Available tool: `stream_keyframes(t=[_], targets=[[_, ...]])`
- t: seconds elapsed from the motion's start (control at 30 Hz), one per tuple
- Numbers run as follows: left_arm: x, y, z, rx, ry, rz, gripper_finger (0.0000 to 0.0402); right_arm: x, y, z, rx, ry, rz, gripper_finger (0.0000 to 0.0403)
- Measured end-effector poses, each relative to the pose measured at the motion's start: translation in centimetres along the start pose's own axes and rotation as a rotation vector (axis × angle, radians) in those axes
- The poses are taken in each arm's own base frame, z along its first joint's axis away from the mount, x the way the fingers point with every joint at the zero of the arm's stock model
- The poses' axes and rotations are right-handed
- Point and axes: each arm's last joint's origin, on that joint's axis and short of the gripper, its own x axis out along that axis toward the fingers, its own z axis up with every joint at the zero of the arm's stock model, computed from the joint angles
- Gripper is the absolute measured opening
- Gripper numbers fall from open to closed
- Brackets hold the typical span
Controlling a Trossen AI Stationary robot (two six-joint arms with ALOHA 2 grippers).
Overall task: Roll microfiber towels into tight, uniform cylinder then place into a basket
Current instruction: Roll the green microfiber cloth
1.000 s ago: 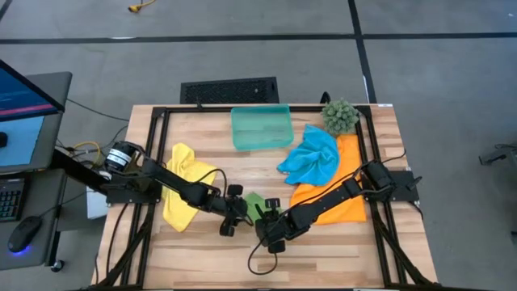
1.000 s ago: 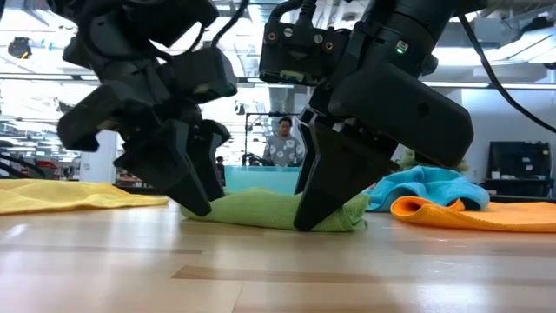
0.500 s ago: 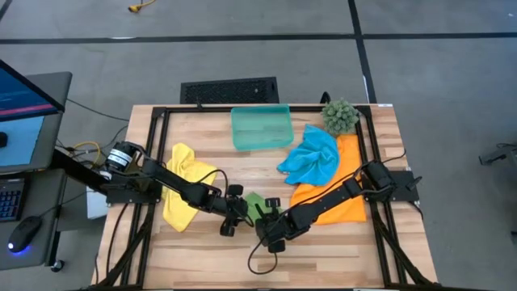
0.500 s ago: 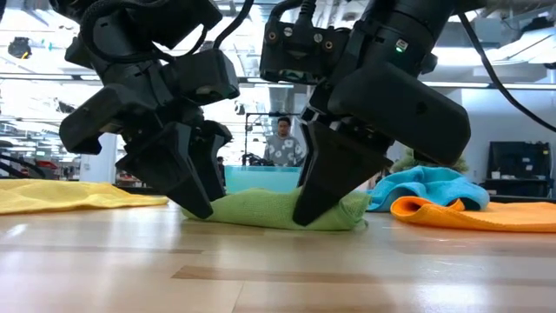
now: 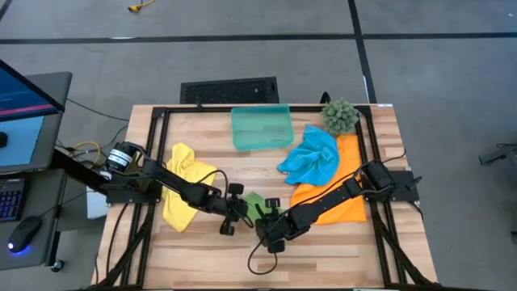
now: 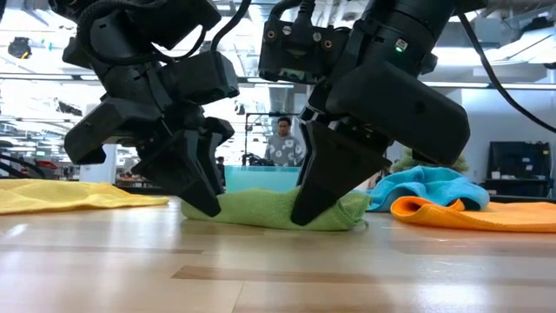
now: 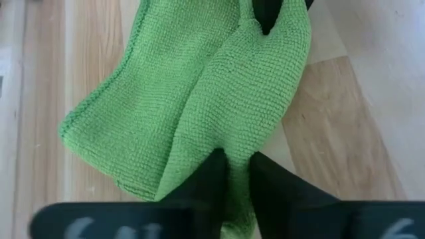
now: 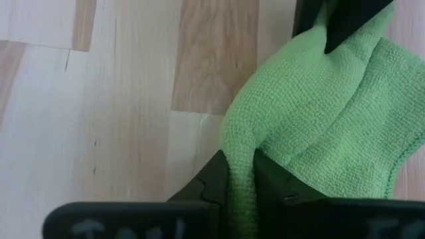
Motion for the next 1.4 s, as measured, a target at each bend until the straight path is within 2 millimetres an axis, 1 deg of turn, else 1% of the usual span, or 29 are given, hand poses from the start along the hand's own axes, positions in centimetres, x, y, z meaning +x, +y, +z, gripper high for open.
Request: stream_keyframes(t=[0.1,0.17,0.27,0.33,0.5,0.63,0.73,0.87,1.07,1.17,1.33,1.4], targets=[[0.0,-0.1,0.1,-0.056,0.002,-0.042,0.0017,0.0,0.1,0.0,-0.003,0.000,0.001,0.0047],[-0.1,-0.1,0.4,-0.138,0.013,-0.086,0.0008,-0.4,0.3,0.0,-0.007,-0.008,0.005,0.0041],[-0.6,-0.4,1.2,-0.245,0.050,-0.186,0.0012,-0.7,0.9,0.1,-0.012,-0.029,0.034,0.0042],[-1.2,-0.6,2.0,-0.326,0.082,-0.283,0.0013,-1.4,1.3,0.3,-0.008,-0.054,0.052,0.0045],[-2.4,-0.9,3.9,-0.511,0.178,-0.475,0.0011,-1.9,2.7,0.4,0.001,-0.098,0.111,0.0044],[-2.9,-0.6,4.8,-0.617,0.228,-0.568,0.0013,-2.3,3.4,0.6,0.025,-0.115,0.171,0.0042],[-2.8,0.1,4.7,-0.686,0.258,-0.561,0.0014,-2.4,3.4,0.6,0.091,-0.109,0.182,0.0045],[-2.7,1.5,4.3,-0.739,0.293,-0.492,0.0014,-2.9,3.3,0.7,0.140,-0.114,0.179,0.0045],[-2.5,4.0,4.2,-0.809,0.275,-0.477,0.0015,-4.6,2.7,0.7,0.150,-0.106,0.169,0.0045],[-2.3,4.9,4.2,-0.833,0.268,-0.473,0.0015,-5.3,2.3,0.7,0.198,-0.097,0.166,0.0045],[-2.2,6.3,4.0,-0.876,0.258,-0.447,0.0015,-5.1,1.1,0.7,0.313,-0.056,0.150,0.0043],[-2.2,6.6,3.9,-0.886,0.260,-0.440,0.0015,-4.6,0.8,0.8,0.341,-0.042,0.153,0.0042]])
